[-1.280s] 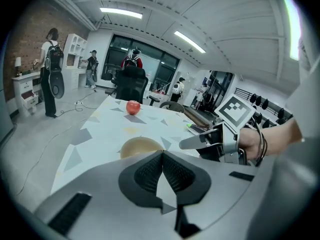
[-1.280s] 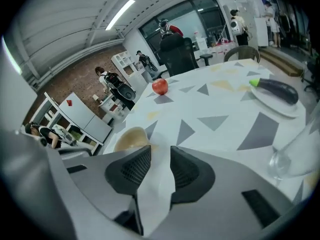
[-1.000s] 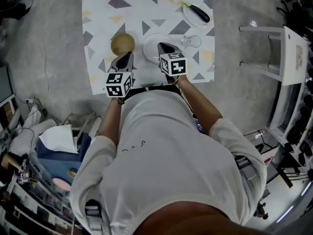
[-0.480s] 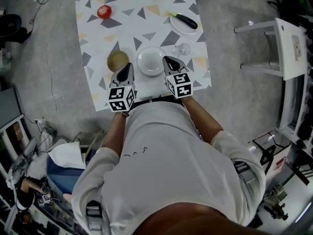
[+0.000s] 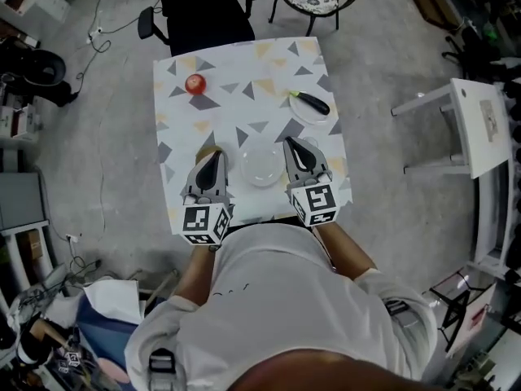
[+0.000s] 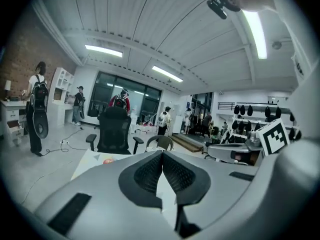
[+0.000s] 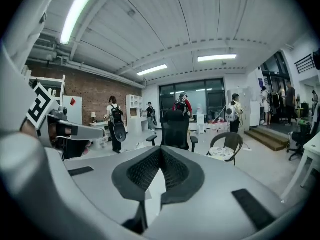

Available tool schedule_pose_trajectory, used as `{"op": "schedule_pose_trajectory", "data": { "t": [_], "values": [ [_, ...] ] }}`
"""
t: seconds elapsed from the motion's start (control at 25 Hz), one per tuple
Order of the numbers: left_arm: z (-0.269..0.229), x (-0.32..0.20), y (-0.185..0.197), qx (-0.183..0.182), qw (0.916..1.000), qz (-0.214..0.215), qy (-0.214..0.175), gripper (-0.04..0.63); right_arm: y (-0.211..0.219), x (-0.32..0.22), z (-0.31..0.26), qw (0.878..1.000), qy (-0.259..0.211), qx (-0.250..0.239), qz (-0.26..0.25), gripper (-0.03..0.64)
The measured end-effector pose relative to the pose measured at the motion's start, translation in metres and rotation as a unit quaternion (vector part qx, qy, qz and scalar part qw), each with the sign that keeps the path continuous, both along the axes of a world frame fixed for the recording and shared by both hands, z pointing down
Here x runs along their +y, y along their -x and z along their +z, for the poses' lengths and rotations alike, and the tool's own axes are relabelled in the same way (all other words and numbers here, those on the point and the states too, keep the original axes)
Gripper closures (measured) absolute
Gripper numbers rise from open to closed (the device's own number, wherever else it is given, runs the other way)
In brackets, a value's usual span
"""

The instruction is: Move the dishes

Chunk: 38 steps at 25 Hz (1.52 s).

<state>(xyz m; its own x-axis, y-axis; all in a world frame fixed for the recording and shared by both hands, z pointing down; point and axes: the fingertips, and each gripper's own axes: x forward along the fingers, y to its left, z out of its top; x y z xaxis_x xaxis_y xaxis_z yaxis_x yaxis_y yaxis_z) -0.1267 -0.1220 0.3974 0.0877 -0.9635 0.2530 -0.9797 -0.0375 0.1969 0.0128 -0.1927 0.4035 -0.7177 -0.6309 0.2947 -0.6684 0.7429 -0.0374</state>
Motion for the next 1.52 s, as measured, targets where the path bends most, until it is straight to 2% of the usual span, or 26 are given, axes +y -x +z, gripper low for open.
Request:
{"op": "schedule_pose_trajectory", "data": {
  "t": [0.24,0.4,1.52],
  "values": [
    [-0.061,0.005,0.011,-0.024,0.9983,-0.019,-0.050,0.575,-0.011,-0.002,-0.059,0.998,-0.042,-0.043,0.014,0.619],
    [-0.074,0.004,0.009,-0.042,0.9968,-0.014,-0.067,0.575,-0.013,-0.003,-0.071,0.997,-0.055,-0.048,0.019,0.618],
    [-0.064,-0.012,-0.001,-0.042,0.9974,0.009,-0.059,0.575,-0.012,-0.009,-0.067,0.997,-0.055,-0.039,0.028,0.620]
  ]
}}
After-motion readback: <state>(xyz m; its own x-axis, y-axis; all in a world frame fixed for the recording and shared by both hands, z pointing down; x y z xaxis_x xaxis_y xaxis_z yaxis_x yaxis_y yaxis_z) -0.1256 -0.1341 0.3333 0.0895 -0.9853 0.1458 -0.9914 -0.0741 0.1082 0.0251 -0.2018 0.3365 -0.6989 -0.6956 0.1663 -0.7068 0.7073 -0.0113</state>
